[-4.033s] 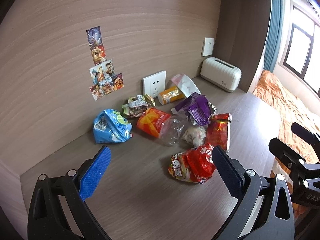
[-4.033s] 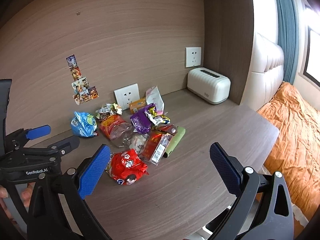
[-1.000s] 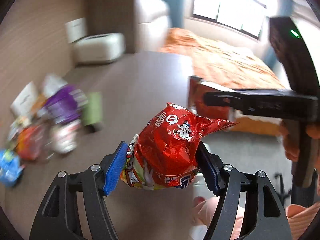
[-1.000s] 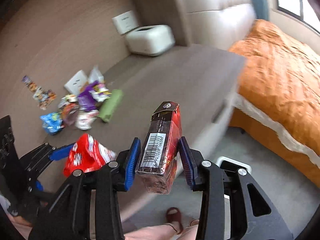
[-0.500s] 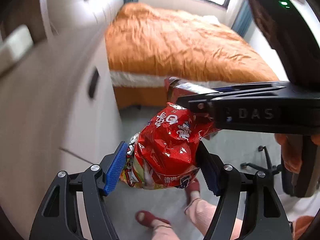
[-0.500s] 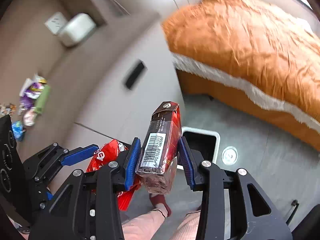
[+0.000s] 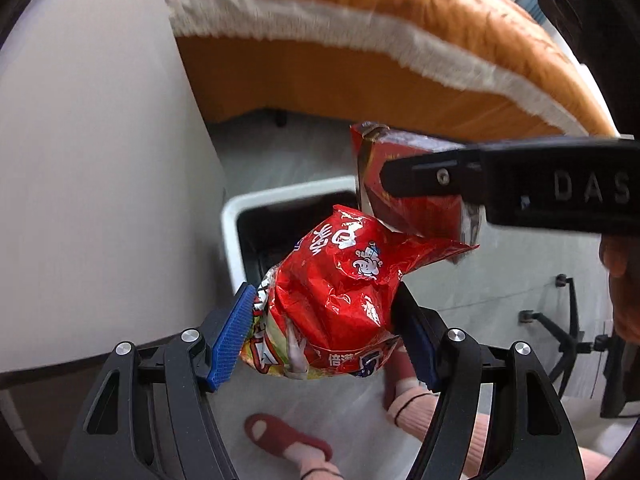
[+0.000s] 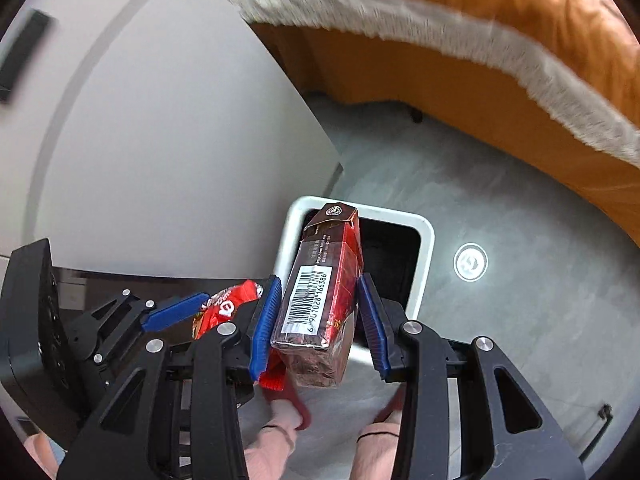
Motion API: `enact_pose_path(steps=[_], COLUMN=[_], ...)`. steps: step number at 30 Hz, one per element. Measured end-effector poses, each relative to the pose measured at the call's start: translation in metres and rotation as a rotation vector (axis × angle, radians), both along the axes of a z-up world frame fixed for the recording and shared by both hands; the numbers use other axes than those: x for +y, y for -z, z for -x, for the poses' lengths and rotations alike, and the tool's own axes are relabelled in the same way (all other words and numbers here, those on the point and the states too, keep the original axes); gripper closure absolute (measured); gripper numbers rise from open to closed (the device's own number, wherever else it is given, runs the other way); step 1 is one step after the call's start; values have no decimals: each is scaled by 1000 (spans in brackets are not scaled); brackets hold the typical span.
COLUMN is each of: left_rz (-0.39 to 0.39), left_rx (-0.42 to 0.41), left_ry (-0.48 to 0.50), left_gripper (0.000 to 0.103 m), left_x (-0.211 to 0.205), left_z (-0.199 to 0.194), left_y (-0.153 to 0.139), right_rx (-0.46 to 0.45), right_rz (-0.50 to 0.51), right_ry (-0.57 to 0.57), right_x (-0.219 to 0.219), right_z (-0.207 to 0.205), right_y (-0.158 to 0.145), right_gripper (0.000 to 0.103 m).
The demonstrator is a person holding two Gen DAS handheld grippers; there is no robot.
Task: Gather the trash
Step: 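Carry both items over the white bin and open both tools to drop them, then move both open tools back toward the desk pile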
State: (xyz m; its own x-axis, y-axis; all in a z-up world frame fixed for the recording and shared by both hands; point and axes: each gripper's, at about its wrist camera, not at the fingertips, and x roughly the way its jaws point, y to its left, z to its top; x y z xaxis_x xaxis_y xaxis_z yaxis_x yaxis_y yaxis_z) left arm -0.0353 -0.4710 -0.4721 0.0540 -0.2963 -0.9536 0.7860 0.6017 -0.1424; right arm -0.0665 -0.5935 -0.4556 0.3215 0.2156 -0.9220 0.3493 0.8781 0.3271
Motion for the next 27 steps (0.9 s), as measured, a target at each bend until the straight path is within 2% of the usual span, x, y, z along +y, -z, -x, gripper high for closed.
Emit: enact_pose_path(steps=[2,3,4,5,6,11,16,20,23,27], left_rz=[-14,-22,-32,-43,-54,-96,-108,-94,-80,-54], left_rx=[7,9,18,27,23,4,-17,-24,-22,-35], left_ry=[-4,-8,-12,-17,-25,-53,-34,-31,-30,-27], left_gripper=[32,22,12,5,5,5,5,5,5,5], left_x=[-4,-5,-6,-10,-10,-10,-13,-13,-14,-8], left_z=[-2,-3,-4,-7,-8,-10,-11,-11,-10,-4], left_y=[29,46,59,73,83,104,94,76,56,16], right_rx=[9,19,31,47,52,91,102,91,81,65], right_rz=[-7,-2,7,17,32,52,64,73,73,84], right_ry=[-18,-24,-27,-23,-5,10,-4,1,25,63], right_x=[-7,-9,-11,-14,-18,-27,-25,-22,-22,-21], right_z=[-5,-7,-9,-9,-7,0,-1,-3,3,8], right_y=[30,42,52,65,73,93,88,70,45,8], right_gripper=[61,59,40,8,4,4,4,4,4,4])
